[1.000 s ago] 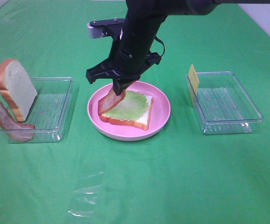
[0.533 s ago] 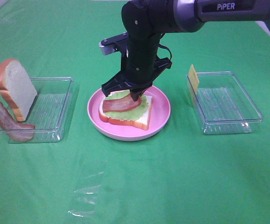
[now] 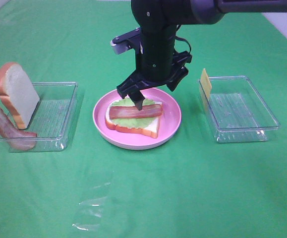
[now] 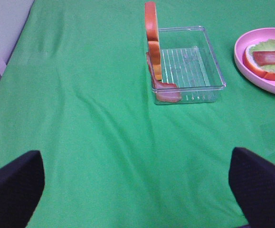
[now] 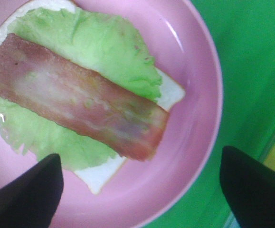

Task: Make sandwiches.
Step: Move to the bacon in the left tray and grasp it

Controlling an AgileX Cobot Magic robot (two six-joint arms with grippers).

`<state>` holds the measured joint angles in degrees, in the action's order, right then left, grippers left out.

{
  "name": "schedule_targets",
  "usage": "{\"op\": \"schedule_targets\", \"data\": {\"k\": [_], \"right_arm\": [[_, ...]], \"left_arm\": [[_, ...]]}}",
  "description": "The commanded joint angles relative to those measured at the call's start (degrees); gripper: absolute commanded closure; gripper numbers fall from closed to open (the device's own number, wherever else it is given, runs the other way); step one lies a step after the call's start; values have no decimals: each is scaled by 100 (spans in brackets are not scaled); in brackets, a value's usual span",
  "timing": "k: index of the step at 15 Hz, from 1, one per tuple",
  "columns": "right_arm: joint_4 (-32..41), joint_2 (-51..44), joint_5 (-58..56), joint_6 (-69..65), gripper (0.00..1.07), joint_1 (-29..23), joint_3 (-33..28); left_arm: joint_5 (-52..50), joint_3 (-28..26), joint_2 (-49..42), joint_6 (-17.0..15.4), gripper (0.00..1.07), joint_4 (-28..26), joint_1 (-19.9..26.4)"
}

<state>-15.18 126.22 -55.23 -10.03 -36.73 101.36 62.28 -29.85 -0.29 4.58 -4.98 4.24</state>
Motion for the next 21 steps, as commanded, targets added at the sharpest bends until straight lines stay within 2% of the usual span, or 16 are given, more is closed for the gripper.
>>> {"op": "schedule_targets", "data": {"k": [1, 8, 10, 14, 17, 21], "right_arm": [[-292, -367, -275, -34, 18, 11, 11], [-458, -1329, -1415, 86, 18, 120, 11], [-292, -1484, -1616, 126, 18, 447, 0], [493, -1736, -1891, 487, 18, 1358, -69], [968, -2120, -1919, 682, 18, 2235, -590], [980, -2538, -1828, 699, 19, 2487, -1083]], "left_arm": [[-52, 17, -80, -29, 9, -17, -17], [-52, 17, -80, -29, 9, -17, -17], [-52, 17, -80, -29, 9, -17, -17], [-52, 17, -80, -29, 9, -17, -17], [-52, 17, -80, -29, 9, -17, -17], [-52, 17, -80, -29, 9, -17, -17]]}}
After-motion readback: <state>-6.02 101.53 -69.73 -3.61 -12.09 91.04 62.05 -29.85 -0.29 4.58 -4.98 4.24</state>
